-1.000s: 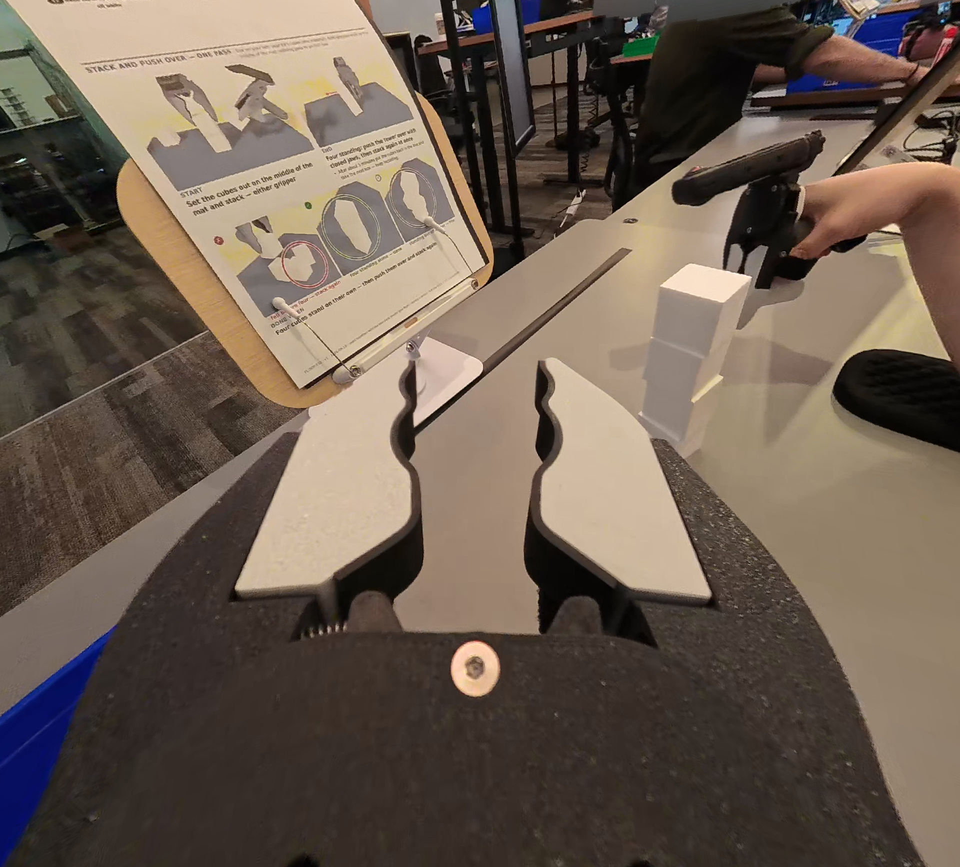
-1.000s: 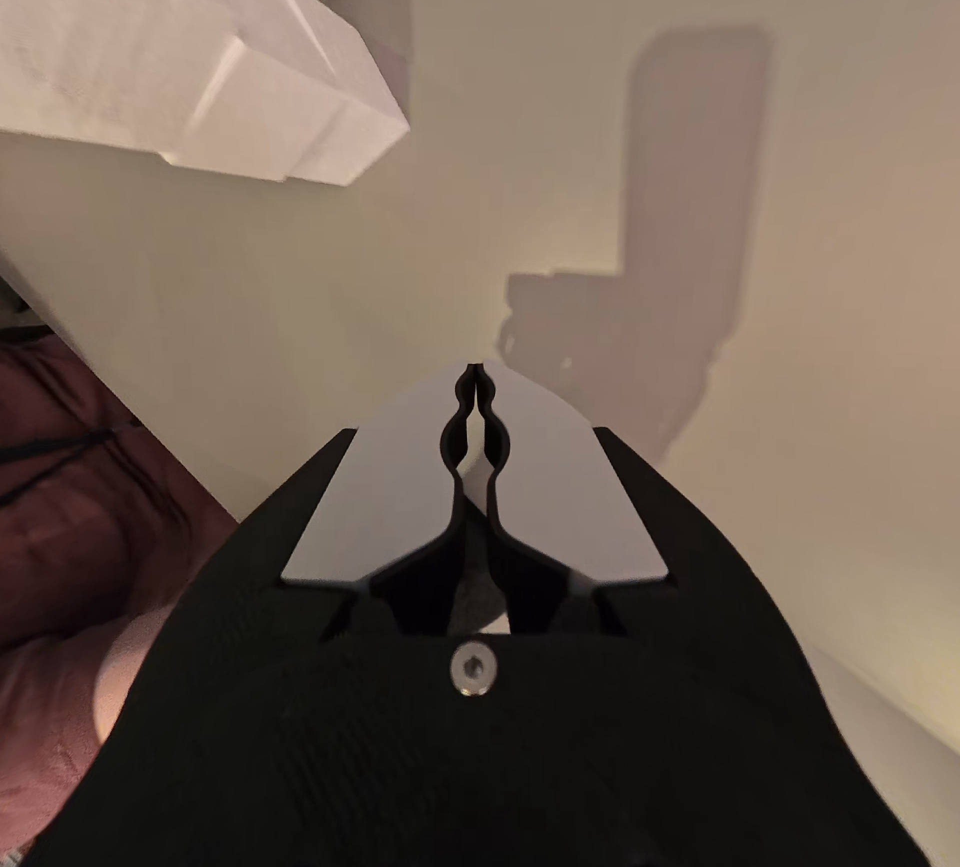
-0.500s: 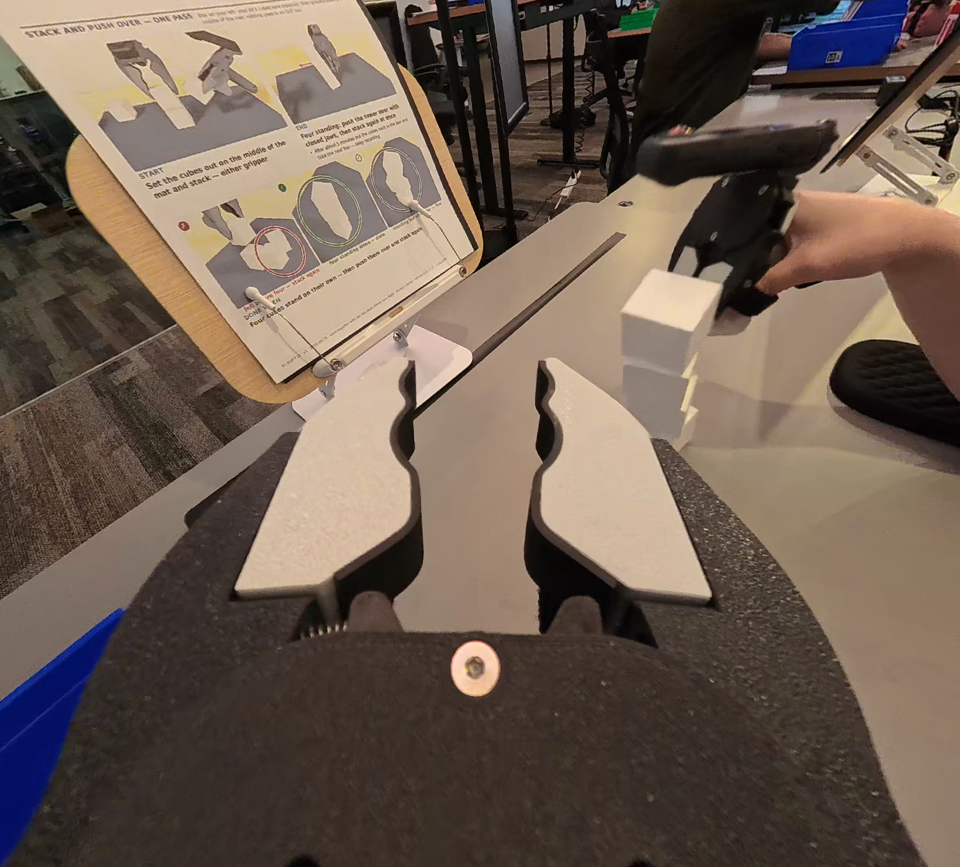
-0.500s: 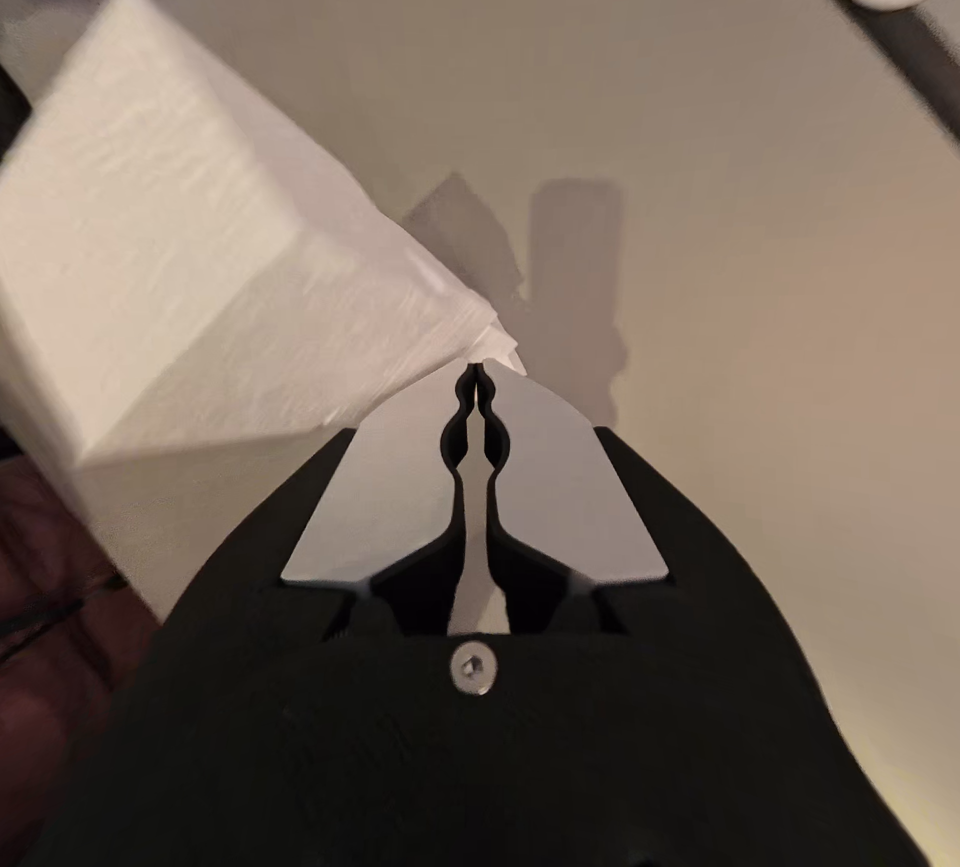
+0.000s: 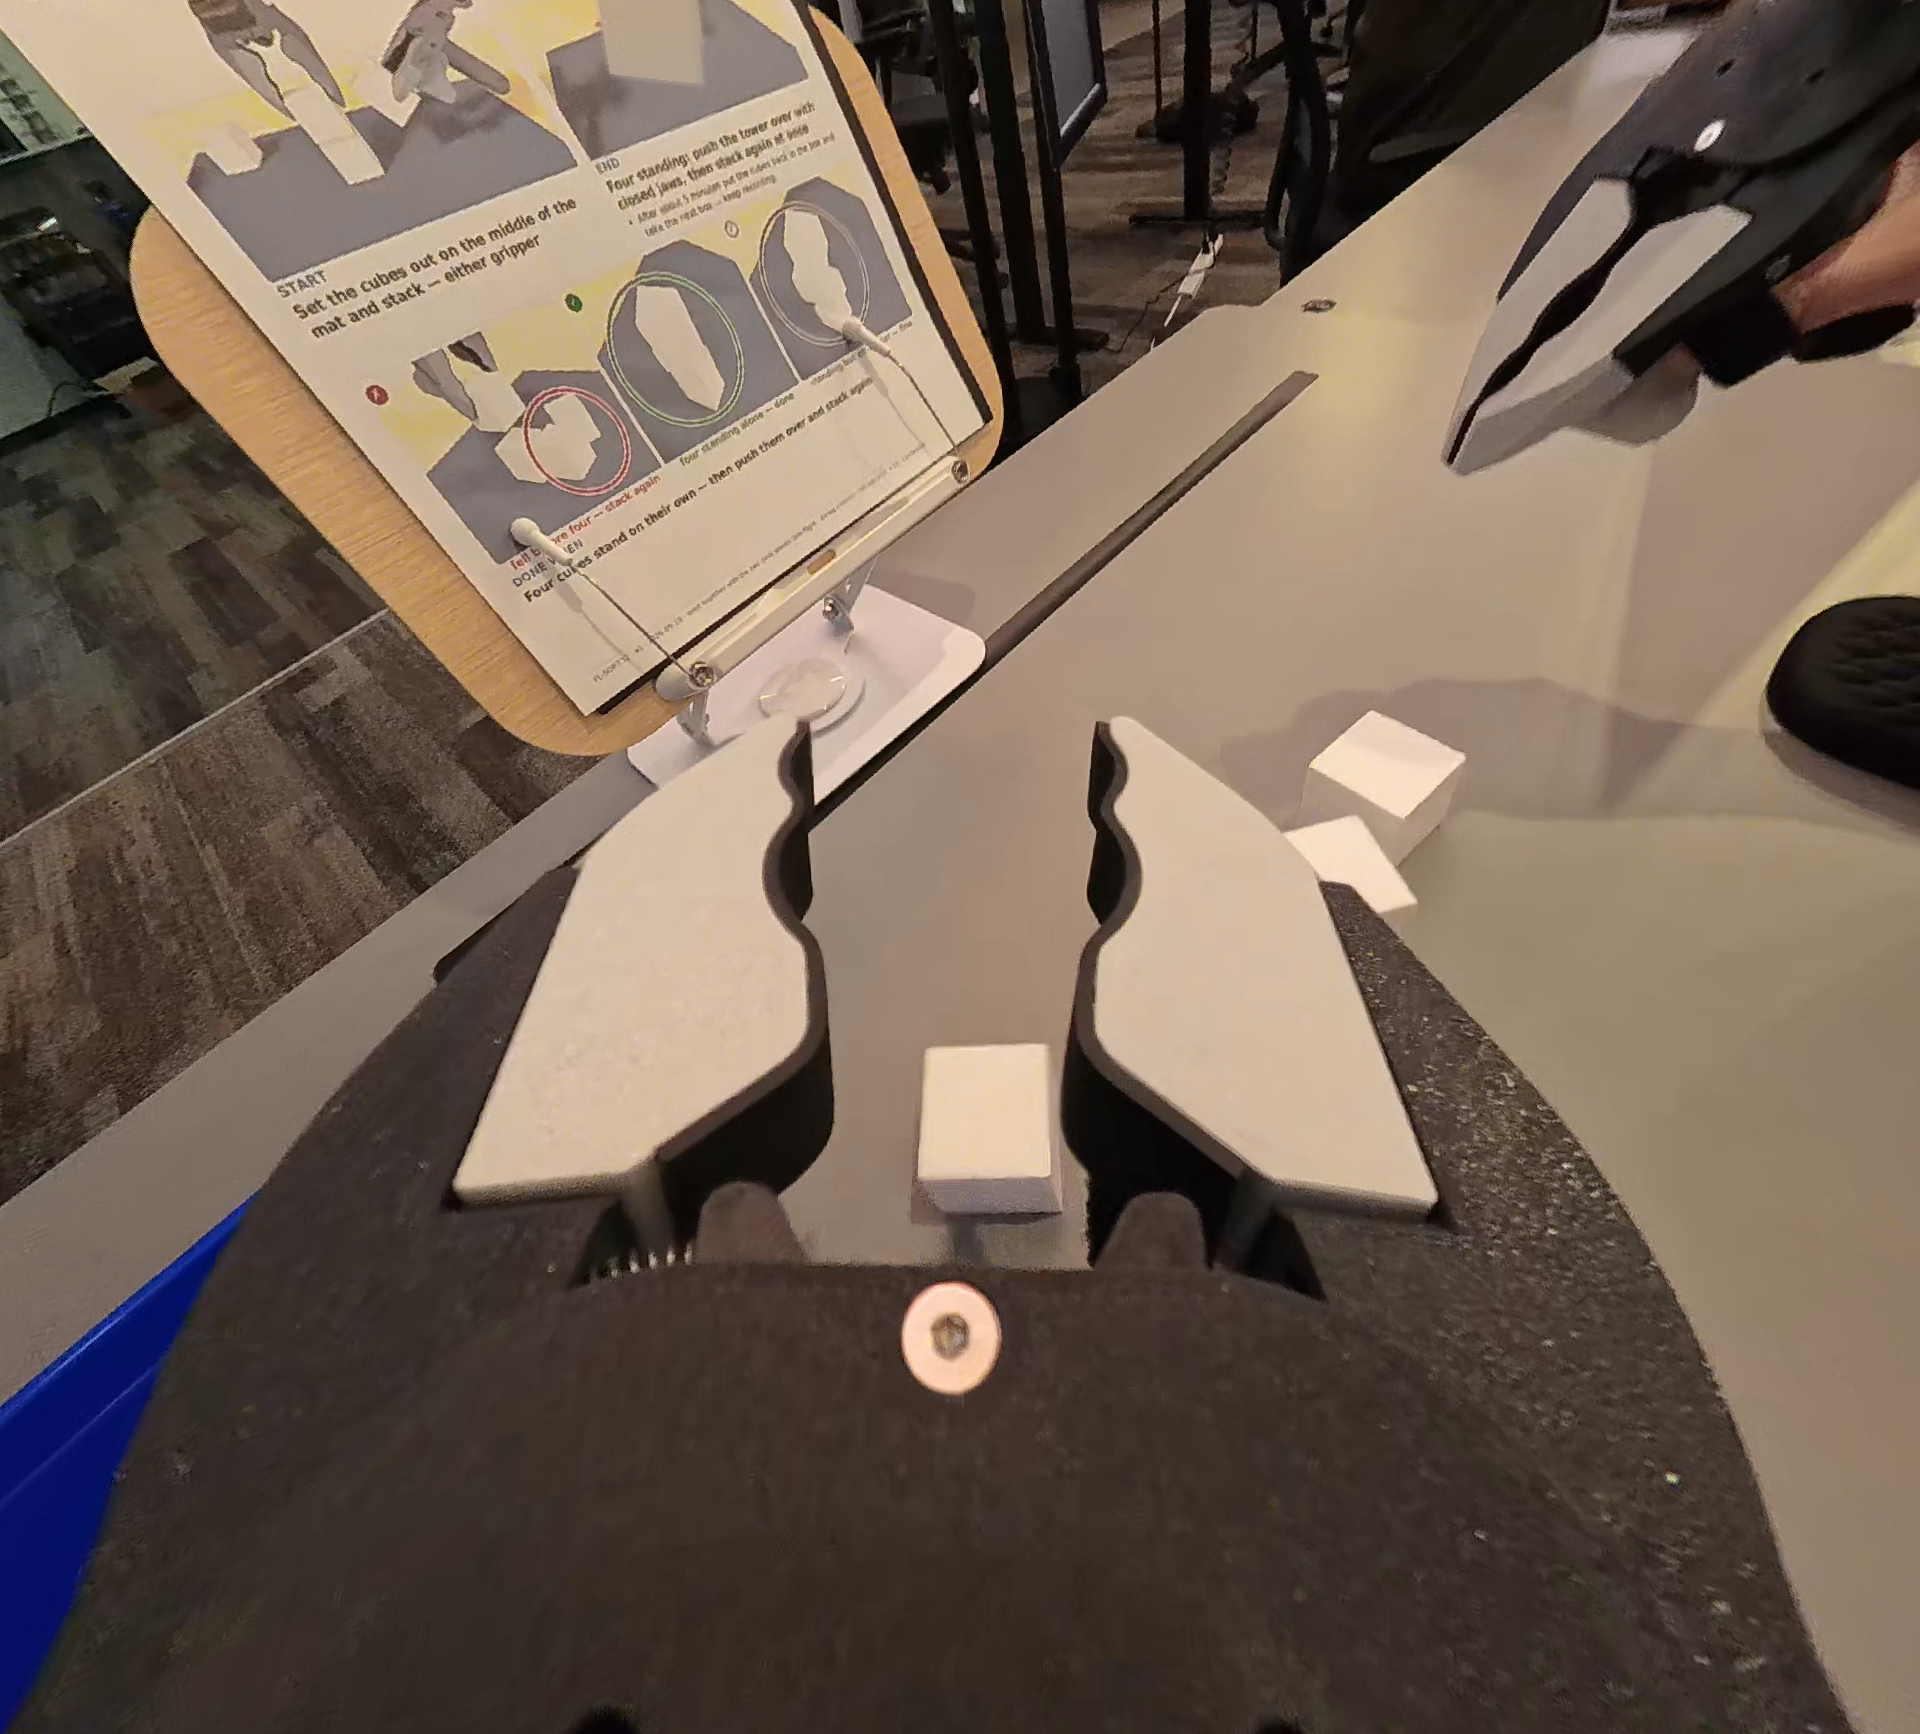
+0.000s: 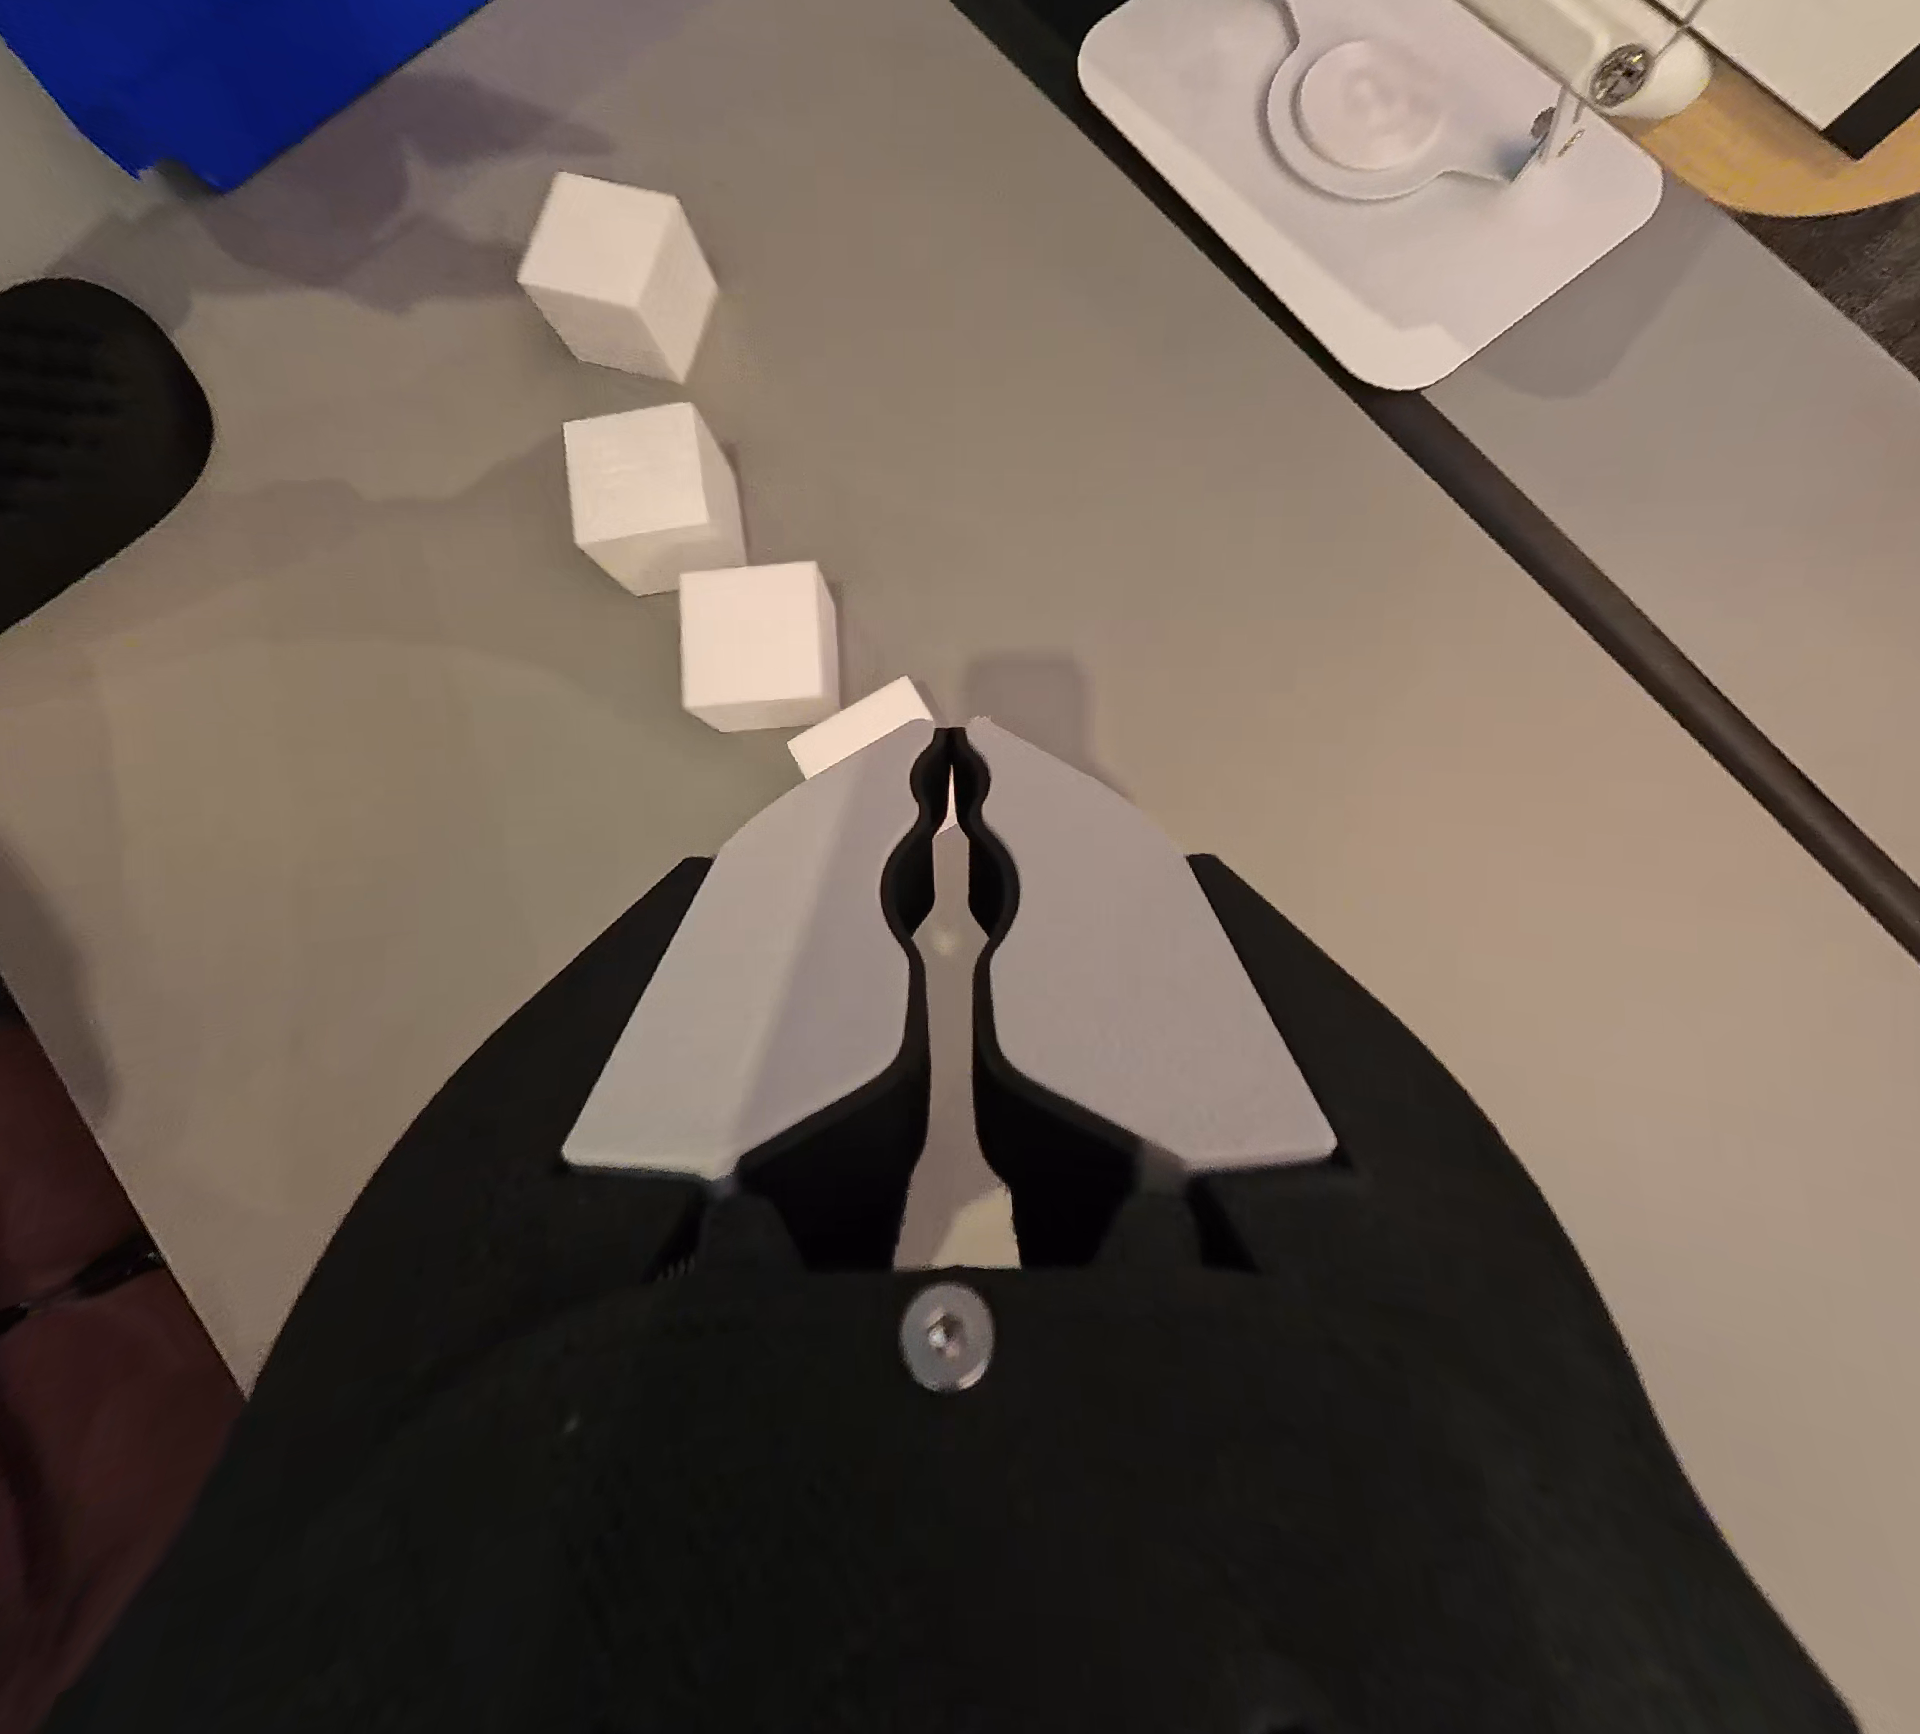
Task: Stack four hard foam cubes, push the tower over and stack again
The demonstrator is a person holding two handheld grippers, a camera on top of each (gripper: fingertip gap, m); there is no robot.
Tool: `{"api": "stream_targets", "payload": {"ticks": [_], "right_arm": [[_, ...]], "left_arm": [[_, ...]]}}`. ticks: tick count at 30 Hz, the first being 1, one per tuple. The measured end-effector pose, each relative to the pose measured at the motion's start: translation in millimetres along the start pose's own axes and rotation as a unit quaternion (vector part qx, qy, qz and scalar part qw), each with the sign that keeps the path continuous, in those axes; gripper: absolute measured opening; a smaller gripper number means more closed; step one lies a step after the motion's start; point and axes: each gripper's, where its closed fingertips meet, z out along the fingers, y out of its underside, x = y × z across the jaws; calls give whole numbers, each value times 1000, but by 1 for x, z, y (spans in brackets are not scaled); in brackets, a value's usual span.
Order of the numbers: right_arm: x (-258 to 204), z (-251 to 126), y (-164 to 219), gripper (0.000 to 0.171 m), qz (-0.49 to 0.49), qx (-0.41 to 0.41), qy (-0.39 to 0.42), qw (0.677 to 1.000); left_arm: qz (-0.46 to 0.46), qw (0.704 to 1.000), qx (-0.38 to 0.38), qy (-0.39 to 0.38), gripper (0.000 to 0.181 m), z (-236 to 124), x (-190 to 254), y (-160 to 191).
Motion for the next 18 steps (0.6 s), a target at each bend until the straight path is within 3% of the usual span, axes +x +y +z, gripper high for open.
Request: {"api": "stream_targets", "payload": {"ticks": [6,9,15,18], "right_arm": [[2,-10,-8,1,-54,36,7,998],[8,-14,-13,9,-78,53,29,995],[22,-17,-8,23,-77,54,49,994],[26,-18,-6,25,-73,50,51,995]], "left_arm": [[73,988,-138,-1,43,-2,2,47],[101,970,-219,15,54,3,10,80],[-17,955,-276,110,66,51,73,103],[-10,948,-311,68,78,71,87,116]]}}
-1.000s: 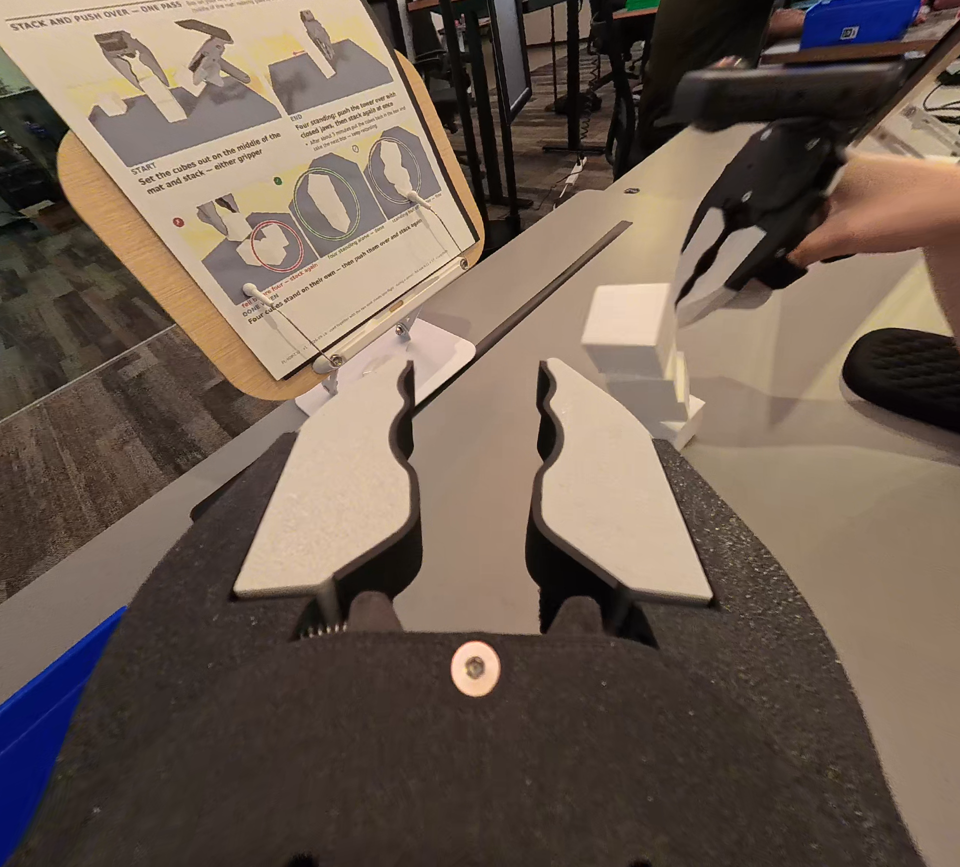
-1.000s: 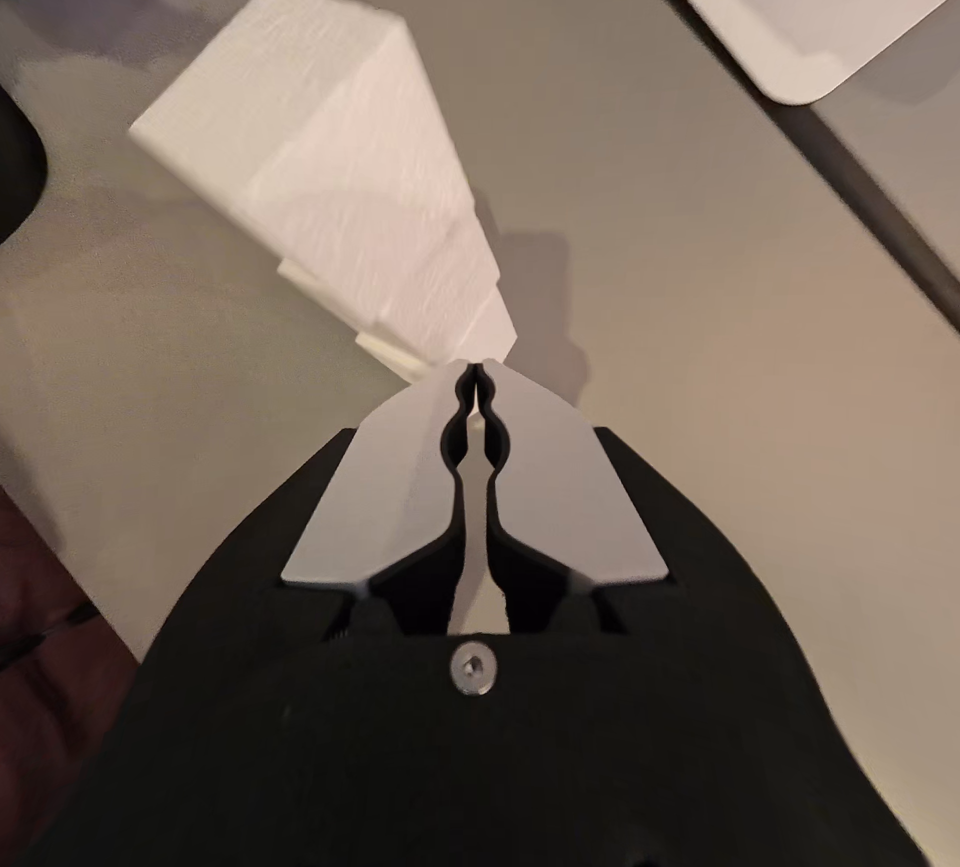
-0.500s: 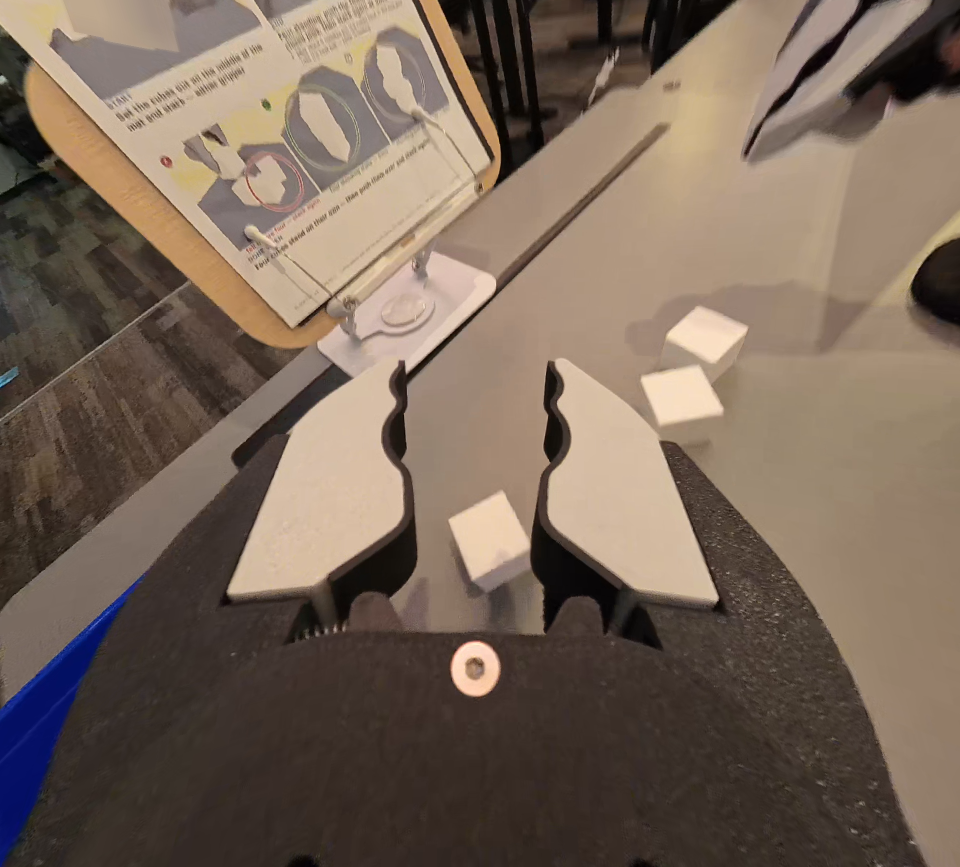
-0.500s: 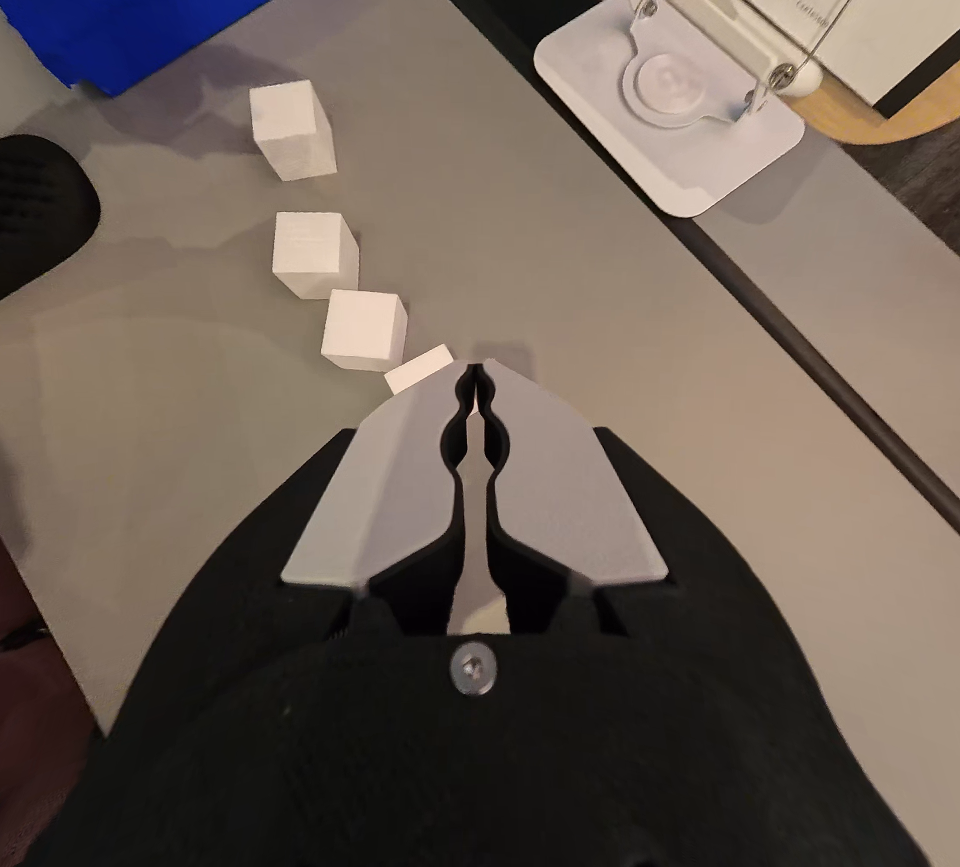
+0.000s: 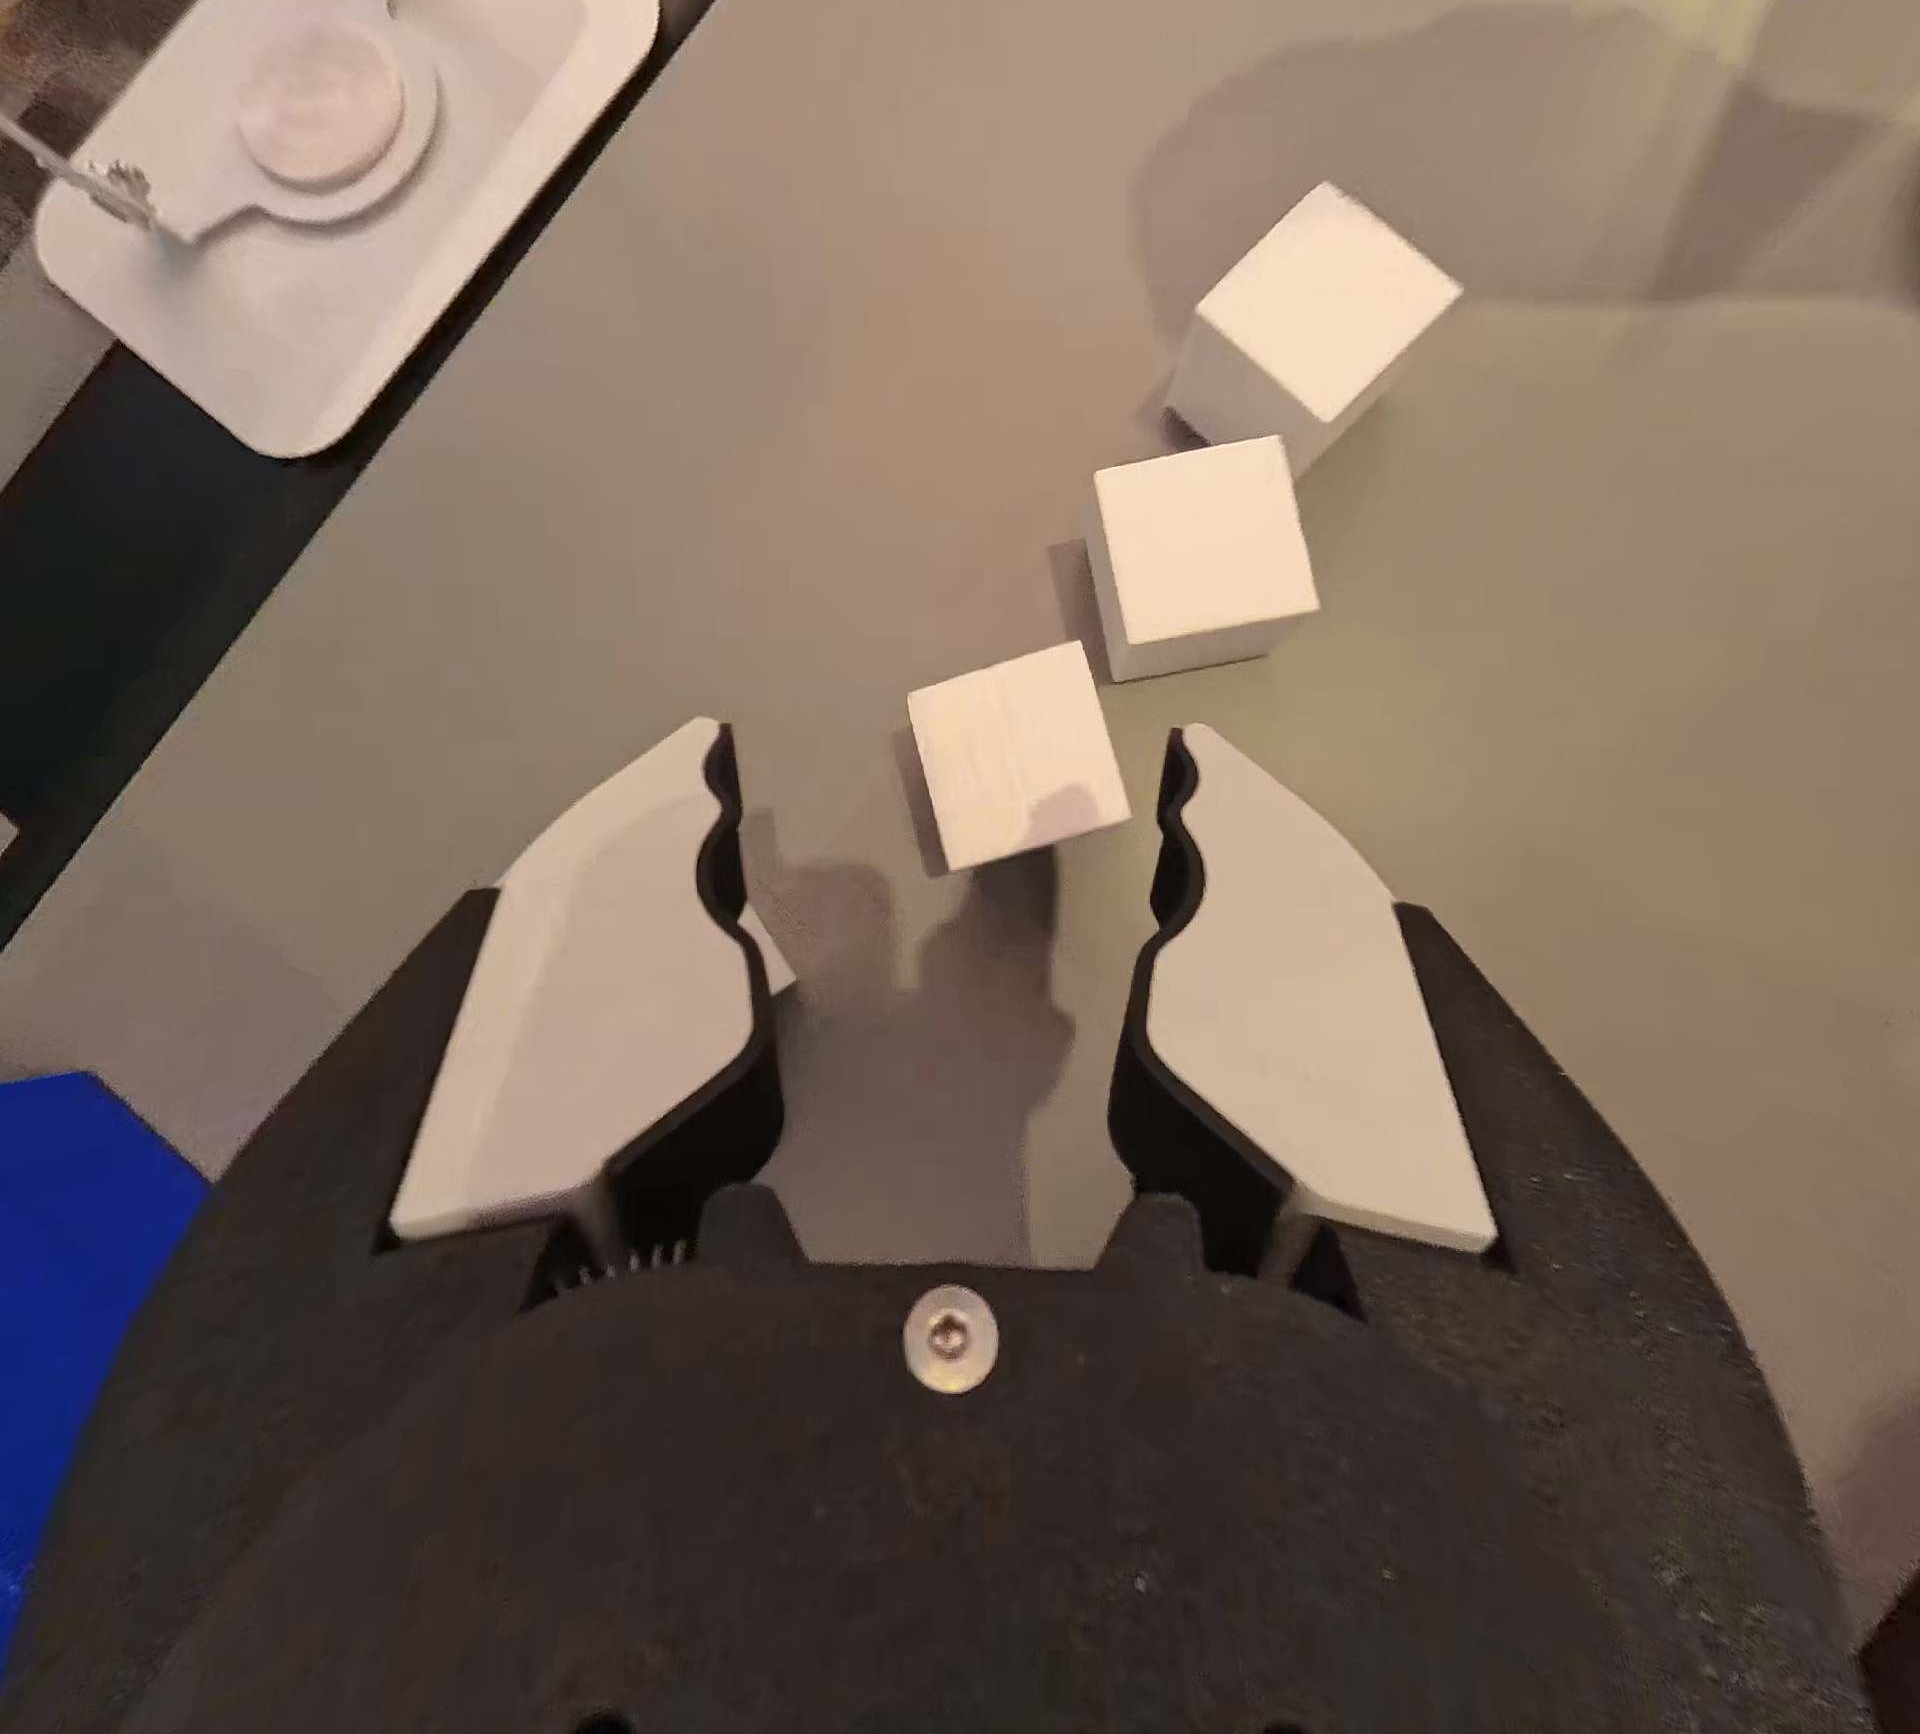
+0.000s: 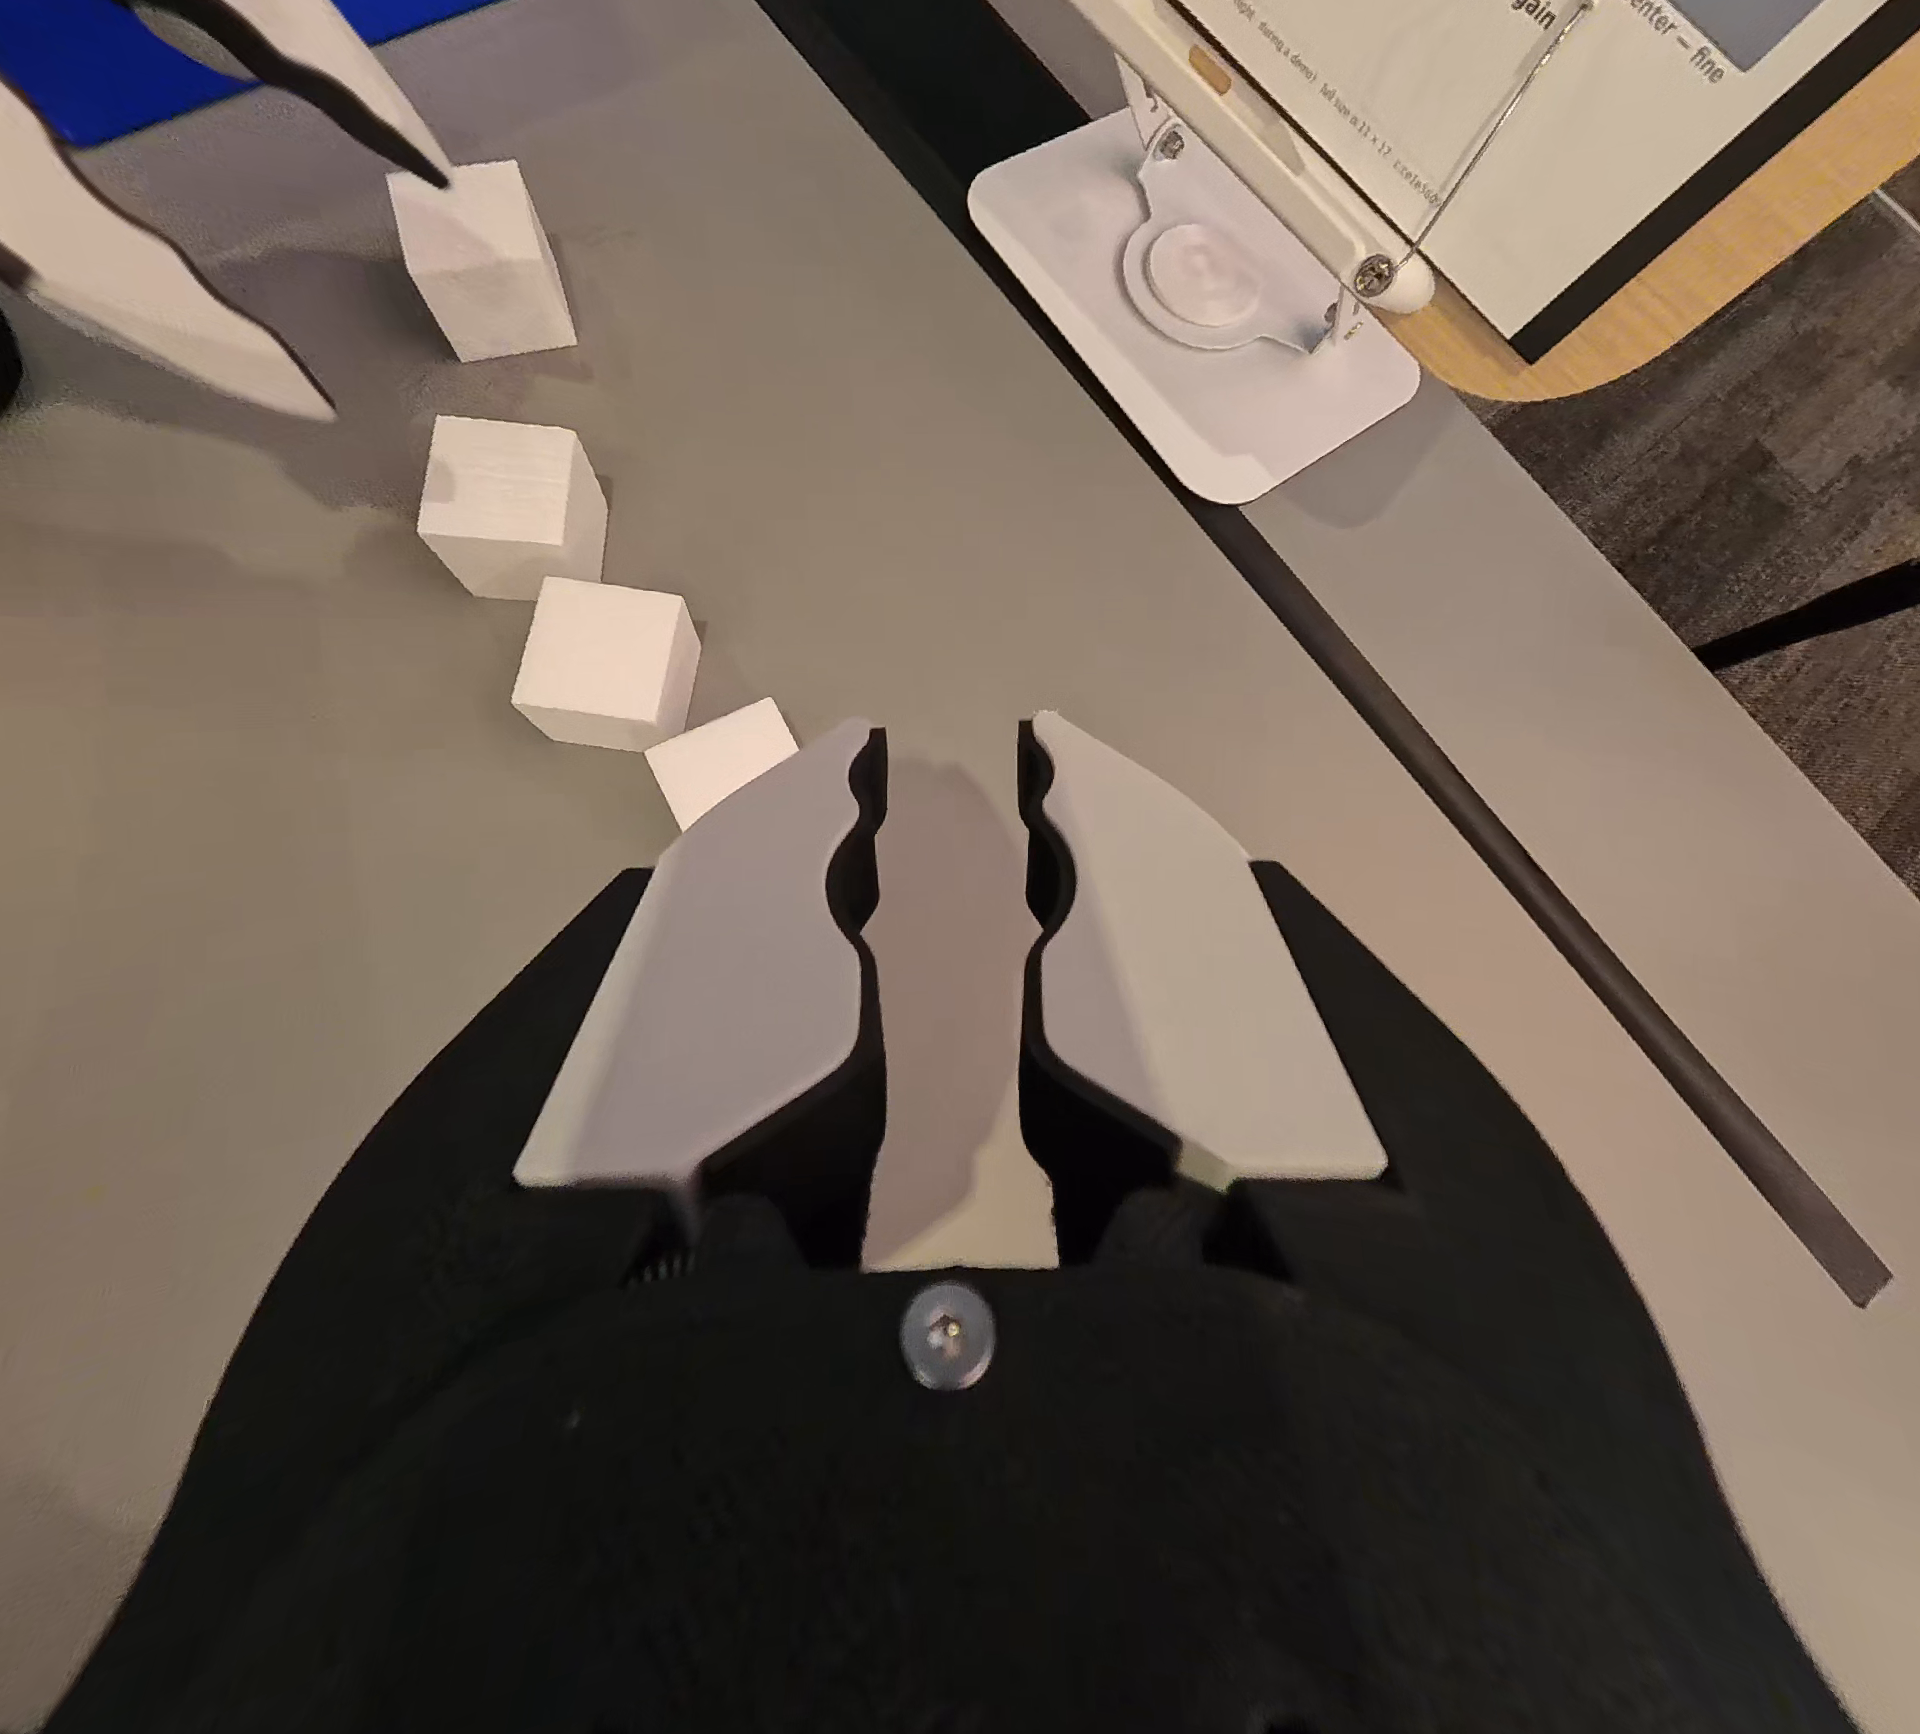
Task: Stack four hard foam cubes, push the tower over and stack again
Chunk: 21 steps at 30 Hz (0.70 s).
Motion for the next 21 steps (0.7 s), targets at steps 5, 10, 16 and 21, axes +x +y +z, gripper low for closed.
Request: {"api": "stream_targets", "payload": {"ticks": [5,10,16,21], "right_arm": [[1,-5,0,25,1,4,-1,1000],[4,-12,0,25,4,13,0,1000],[7,-18,1,25,8,17,0,1000],[8,-21,1,25,6,20,-1,1000]], "left_arm": [[-30,996,-81,-27,88,39,6,22],[-32,993,-113,-30,89,54,9,33],[-30,989,-142,-42,86,60,9,43],[-24,986,-162,-31,68,67,9,51]]}}
